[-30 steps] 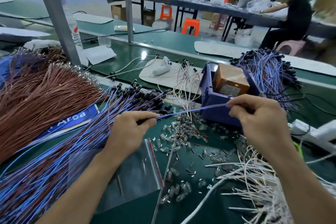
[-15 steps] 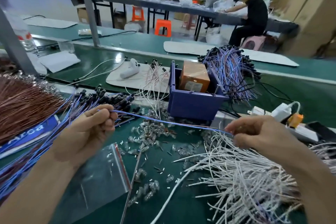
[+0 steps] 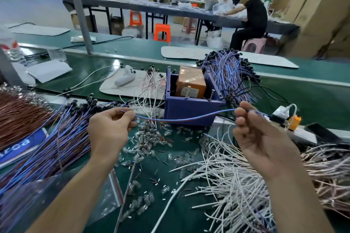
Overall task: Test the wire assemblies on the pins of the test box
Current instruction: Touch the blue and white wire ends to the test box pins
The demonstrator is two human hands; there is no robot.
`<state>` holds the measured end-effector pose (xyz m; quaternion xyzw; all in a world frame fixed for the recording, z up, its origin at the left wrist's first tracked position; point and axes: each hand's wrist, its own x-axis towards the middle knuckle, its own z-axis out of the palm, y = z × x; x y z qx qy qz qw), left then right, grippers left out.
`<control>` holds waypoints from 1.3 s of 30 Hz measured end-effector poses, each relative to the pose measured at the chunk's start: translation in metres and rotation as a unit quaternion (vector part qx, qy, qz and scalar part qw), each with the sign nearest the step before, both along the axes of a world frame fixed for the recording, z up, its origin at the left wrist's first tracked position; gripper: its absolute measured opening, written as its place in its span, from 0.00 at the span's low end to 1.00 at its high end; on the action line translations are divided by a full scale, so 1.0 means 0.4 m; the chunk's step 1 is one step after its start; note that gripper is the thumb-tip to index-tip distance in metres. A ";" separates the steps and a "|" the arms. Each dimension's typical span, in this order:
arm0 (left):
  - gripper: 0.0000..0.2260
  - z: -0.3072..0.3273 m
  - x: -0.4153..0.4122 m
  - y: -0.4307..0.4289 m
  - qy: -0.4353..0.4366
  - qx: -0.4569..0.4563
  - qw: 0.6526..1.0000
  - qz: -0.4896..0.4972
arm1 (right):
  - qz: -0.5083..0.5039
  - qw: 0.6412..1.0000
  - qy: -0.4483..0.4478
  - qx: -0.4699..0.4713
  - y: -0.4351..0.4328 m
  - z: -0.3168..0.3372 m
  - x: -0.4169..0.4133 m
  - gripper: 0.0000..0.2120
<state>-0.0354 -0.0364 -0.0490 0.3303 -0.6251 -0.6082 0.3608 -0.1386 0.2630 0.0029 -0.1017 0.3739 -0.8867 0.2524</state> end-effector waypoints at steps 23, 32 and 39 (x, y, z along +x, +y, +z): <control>0.05 0.042 -0.056 0.177 -0.014 0.003 0.954 -0.300 | 0.024 0.947 0.110 0.301 -0.187 -0.054 0.052 0.09; 0.04 0.035 -0.051 0.194 0.022 0.031 0.970 -0.240 | -0.003 0.907 0.219 0.360 -0.195 -0.062 0.078 0.06; 0.02 0.042 -0.051 0.208 0.020 0.108 0.959 -0.260 | -0.066 0.860 0.235 0.449 -0.201 -0.047 0.091 0.05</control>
